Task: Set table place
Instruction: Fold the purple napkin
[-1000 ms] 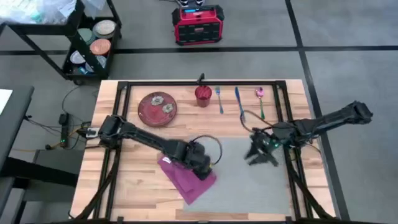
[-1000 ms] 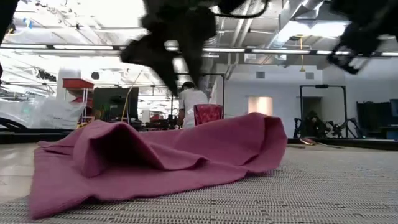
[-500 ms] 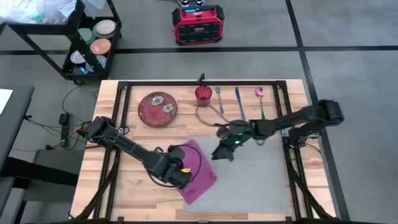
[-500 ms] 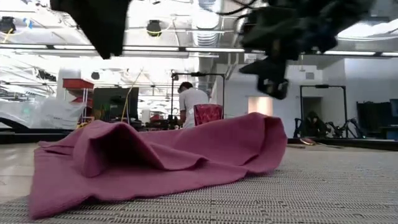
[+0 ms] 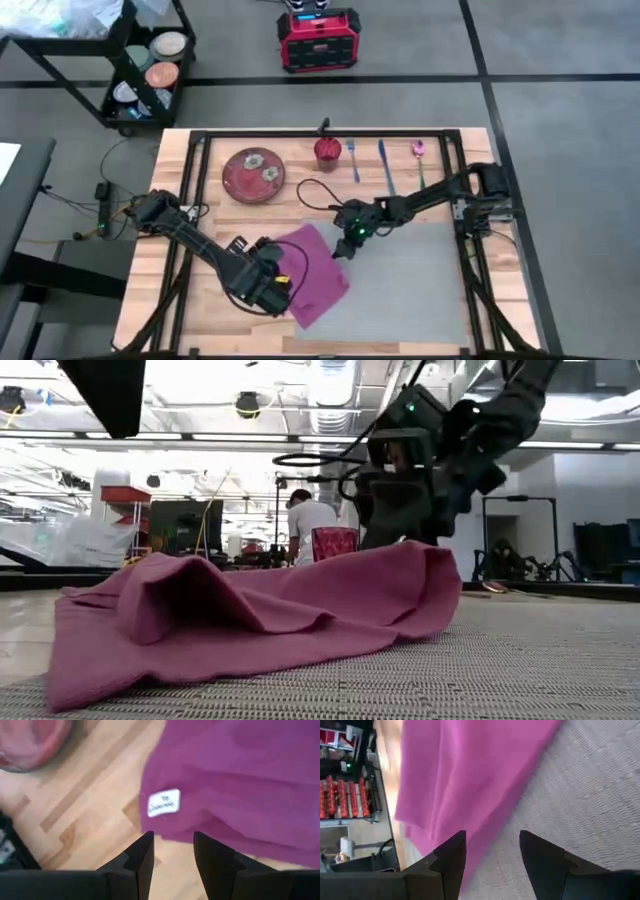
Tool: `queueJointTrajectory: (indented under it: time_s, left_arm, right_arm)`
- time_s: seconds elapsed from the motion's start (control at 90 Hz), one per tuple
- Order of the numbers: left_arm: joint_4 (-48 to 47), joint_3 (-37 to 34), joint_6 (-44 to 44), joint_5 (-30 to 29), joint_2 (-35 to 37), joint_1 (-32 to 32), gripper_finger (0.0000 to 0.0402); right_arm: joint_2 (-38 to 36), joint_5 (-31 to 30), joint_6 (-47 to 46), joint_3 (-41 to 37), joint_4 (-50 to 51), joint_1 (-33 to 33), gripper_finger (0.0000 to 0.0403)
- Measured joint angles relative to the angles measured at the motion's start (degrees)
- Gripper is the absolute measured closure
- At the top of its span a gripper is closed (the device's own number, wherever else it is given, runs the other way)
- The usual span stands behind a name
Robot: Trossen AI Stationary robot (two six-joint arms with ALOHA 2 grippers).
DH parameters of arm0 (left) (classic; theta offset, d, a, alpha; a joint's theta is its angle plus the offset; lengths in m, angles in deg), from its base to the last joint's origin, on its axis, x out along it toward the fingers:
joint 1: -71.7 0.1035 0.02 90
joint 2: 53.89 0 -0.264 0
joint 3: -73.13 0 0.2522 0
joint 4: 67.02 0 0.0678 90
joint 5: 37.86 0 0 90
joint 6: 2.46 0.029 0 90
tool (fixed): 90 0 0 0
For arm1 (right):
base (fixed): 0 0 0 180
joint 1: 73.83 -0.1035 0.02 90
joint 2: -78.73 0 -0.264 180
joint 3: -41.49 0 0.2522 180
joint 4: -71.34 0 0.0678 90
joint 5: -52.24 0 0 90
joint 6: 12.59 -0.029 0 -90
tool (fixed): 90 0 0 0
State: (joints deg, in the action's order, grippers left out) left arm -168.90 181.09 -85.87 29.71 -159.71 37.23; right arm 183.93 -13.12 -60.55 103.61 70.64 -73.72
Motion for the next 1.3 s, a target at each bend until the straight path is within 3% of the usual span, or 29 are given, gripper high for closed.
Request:
queueJointTrajectory:
  time_s: [0.733,1.3]
  left_arm:
    - [-1.69,0.00,3.66,-0.48,0.00,-0.12,0.0283]
    - [-1.85,0.00,4.84,-1.00,-0.02,-0.33,0.0283]
  right_arm:
    - [1.05,-1.92,1.41,0.19,-2.73,2.65,0.0232]
    - [3.82,-1.44,2.78,3.61,-1.35,0.16,0.0232]
